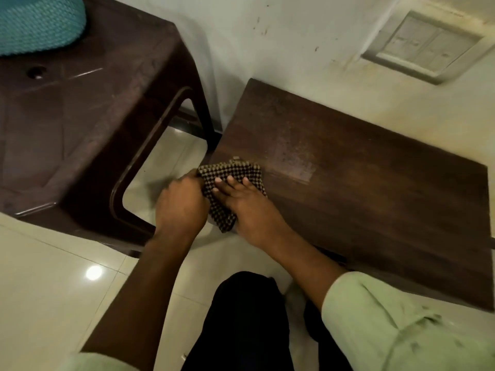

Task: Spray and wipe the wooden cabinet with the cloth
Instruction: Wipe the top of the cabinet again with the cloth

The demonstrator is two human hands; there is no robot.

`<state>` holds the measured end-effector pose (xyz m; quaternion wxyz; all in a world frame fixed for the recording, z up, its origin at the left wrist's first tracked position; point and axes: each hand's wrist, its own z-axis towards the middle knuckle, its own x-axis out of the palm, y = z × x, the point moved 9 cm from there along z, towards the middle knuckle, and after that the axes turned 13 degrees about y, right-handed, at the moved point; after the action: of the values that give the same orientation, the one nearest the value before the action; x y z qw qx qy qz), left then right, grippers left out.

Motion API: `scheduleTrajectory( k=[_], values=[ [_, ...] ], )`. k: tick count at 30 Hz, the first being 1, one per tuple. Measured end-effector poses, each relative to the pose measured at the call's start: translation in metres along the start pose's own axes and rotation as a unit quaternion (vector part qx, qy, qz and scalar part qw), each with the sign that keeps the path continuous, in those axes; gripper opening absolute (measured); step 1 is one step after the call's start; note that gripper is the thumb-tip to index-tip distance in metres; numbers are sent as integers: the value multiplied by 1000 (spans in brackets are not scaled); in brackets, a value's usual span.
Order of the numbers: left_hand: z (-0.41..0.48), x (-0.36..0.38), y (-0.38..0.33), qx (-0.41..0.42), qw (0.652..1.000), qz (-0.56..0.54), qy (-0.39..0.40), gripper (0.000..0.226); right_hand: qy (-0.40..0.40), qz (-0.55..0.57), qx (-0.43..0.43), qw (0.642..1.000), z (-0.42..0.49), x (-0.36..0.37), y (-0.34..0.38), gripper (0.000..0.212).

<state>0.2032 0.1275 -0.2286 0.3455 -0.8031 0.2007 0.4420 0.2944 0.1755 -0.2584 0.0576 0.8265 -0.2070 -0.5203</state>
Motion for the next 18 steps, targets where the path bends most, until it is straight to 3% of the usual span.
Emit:
scheduleTrajectory(
  k=[4, 8, 11, 15, 18],
  values=[
    [9, 8, -26, 19, 998, 50, 39, 44, -44, 21, 69, 996, 24, -38, -37, 70],
    [13, 27, -37, -22, 988, 105, 108, 46, -57, 49, 113, 991, 40, -57, -62, 67],
    [15, 29, -37, -38, 983, 115, 136, 43, -73, 71, 109, 989, 17, -40, -46, 68],
    [19, 31, -36, -14, 978, 152, 143, 46, 0, 56, 85, 995, -22, -4, -37, 67],
    [20, 33, -37, -14, 977, 148, 151, 53, -9, 61, 85, 994, -23, -10, -46, 66]
  ],
)
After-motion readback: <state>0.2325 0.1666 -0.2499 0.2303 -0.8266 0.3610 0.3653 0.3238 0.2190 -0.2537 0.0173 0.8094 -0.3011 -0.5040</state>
